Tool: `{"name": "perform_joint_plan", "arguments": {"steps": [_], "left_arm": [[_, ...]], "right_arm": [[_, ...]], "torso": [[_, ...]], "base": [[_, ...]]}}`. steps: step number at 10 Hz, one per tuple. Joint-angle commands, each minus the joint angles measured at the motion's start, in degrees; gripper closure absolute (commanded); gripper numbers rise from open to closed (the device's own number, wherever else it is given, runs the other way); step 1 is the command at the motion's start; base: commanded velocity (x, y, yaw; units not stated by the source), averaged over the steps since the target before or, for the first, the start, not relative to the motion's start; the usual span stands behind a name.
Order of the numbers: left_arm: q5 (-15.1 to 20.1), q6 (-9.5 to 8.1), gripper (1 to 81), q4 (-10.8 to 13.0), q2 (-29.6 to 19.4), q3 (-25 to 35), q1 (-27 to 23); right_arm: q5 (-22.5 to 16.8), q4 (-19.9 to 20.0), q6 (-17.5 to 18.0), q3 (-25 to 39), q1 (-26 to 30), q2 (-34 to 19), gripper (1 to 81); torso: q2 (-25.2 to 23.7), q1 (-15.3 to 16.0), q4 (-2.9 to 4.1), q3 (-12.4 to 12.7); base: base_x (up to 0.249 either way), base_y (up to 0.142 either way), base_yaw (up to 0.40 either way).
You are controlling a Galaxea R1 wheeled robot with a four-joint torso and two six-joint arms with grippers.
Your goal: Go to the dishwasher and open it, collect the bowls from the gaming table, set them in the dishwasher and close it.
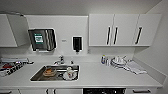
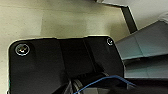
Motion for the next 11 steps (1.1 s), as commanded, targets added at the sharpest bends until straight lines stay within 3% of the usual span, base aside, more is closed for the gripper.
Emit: {"name": "perform_joint_plan", "arguments": {"steps": [1, 3, 5, 10, 11], "left_arm": [[1.26, 0.27, 1.0, -0.18, -0.43, 0.78, -2.98], [-0.85, 0.18, 1.0, -0.27, -0.52, 0.69, -2.99], [-1.89, 0.09, 1.0, -0.36, -0.43, -0.09, -3.07], [-4.63, -0.09, 1.0, -1.15, -0.26, -2.82, -3.16], [-4.63, -0.17, 1.0, -1.24, -0.17, -3.52, -3.16]], "right_arm": [[-1.57, 0.34, -0.44, 5.39, 7.87, -3.42, 1.0], [-2.45, -0.19, -0.44, 15.41, 4.19, -10.01, 1.0], [-2.98, -0.54, -0.61, 20.76, -1.52, -15.54, 1.0], [-1.32, -3.78, -1.58, 20.07, -14.88, -18.27, 1.0], [0.79, -4.84, -1.49, 18.84, -16.91, -17.92, 1.0]], "torso": [[0.0, 0.02, 0.0, 0.0], [0.0, 0.02, 0.0, 0.0], [0.0, 0.02, 0.0, 0.0], [0.0, 0.0, 0.0, 0.0], [0.0, 0.0, 0.0, 0.0]], "base": [[0.0, 0.0, 0.0], [0.0, 0.0, 0.0], [0.0, 0.0, 0.0], [0.0, 0.0, 0.0], [0.0, 0.0, 0.0]]}}
